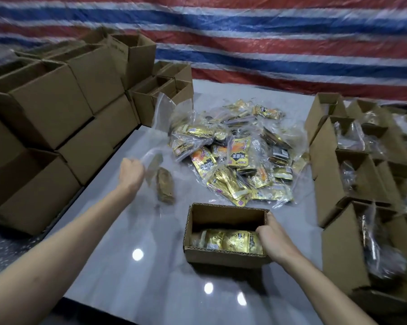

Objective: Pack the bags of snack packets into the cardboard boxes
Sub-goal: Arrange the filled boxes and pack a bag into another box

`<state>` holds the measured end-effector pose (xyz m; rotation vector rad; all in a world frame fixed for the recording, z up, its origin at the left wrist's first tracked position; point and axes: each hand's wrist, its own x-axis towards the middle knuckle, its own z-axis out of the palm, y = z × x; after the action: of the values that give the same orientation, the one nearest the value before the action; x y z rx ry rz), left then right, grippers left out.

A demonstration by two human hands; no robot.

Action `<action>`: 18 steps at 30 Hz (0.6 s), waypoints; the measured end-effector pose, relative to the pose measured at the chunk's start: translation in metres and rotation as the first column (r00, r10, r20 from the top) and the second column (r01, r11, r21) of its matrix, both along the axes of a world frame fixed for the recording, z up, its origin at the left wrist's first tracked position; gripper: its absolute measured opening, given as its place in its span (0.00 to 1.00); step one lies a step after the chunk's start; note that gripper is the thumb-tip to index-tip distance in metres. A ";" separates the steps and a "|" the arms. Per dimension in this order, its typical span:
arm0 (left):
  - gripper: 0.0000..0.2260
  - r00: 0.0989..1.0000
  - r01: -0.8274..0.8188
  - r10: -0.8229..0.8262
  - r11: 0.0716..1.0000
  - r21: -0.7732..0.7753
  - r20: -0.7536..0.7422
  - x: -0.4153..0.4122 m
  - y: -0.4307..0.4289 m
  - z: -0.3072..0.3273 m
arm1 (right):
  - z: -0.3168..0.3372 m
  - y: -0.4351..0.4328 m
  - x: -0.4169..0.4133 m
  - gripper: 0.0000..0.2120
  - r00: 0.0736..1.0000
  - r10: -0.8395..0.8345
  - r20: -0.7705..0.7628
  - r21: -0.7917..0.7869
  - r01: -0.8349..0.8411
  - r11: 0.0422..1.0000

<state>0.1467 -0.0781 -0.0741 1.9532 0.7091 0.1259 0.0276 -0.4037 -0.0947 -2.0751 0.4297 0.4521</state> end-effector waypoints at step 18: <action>0.10 0.719 0.679 -0.645 0.731 -0.065 0.260 -0.090 -0.057 0.179 | 0.010 -0.002 -0.031 0.17 0.999 0.029 -0.028 -0.011 -0.029 1.000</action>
<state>0.0570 -0.1354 0.1049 1.8881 -0.1644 -0.1552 -0.0036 -0.4054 -0.0851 -2.0907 0.4199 0.4976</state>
